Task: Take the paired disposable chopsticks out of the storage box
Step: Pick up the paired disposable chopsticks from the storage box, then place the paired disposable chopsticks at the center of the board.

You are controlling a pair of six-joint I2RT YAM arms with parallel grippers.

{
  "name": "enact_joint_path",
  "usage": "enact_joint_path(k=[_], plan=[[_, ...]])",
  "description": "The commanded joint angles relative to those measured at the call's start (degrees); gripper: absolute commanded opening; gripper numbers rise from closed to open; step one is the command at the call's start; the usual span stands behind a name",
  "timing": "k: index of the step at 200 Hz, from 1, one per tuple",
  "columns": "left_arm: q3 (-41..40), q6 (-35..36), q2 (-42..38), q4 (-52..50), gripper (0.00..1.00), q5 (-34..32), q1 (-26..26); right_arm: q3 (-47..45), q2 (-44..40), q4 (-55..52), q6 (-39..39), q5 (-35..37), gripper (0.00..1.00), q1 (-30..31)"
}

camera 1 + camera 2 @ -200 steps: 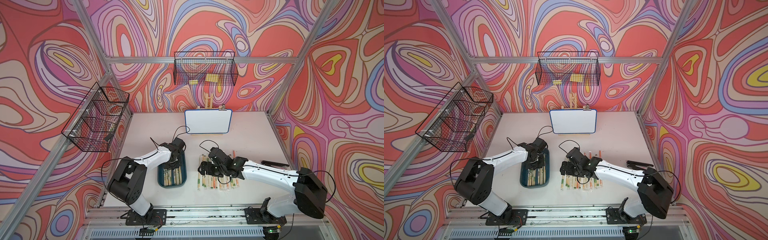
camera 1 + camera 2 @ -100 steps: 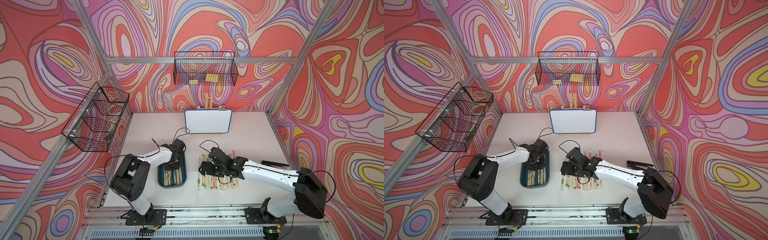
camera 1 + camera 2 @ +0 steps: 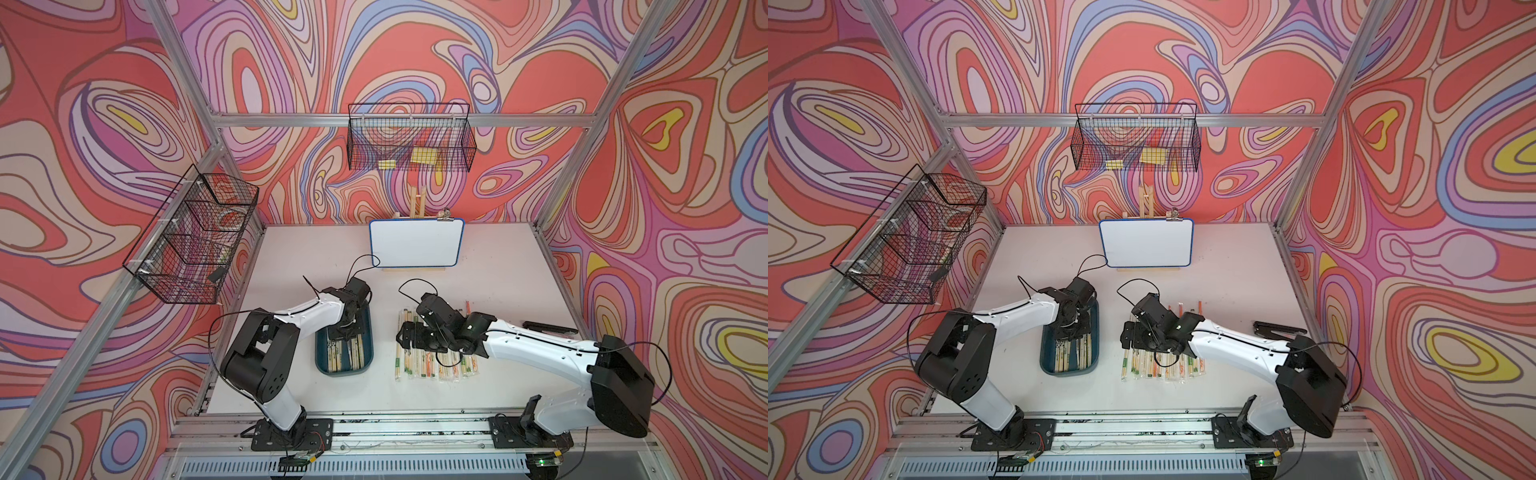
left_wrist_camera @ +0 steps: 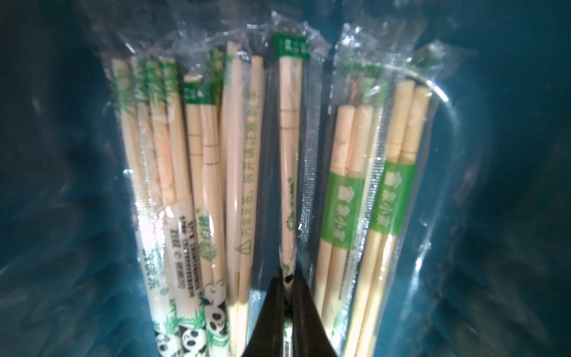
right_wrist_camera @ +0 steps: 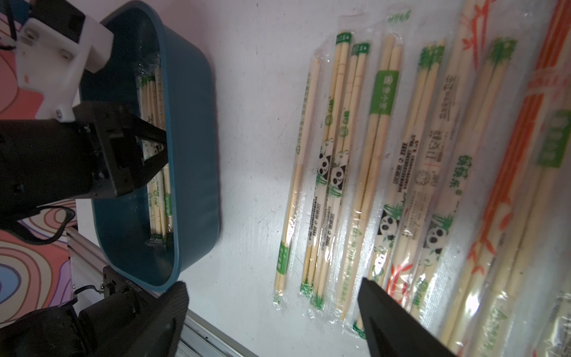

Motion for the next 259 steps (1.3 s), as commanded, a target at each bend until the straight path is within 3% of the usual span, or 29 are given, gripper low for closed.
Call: enact_joint_path(k=[1, 86, 156, 195, 259], plan=[[1.91, 1.12, -2.89, -3.37, 0.07, -0.88, 0.51, 0.66, -0.59, 0.52, -0.7, 0.45, 0.92, 0.24], [8.13, 3.54, -11.08, -11.55, 0.07, -3.12, 1.63, -0.31, -0.86, 3.16, -1.03, 0.09, 0.94, 0.28], [10.11, 2.85, -15.63, -9.78, 0.07, 5.54, -0.06, -3.13, -3.59, 3.92, -1.34, 1.75, 0.98, 0.21], [11.59, 0.75, -13.62, -8.11, 0.07, 5.02, -5.19, -4.64, -3.59, 2.36, -0.95, 2.87, 0.98, 0.24], [14.97, -1.27, -3.48, -4.09, 0.07, 5.52, -12.61, -7.28, -8.65, -2.37, -0.96, 8.97, 0.98, 0.25]])
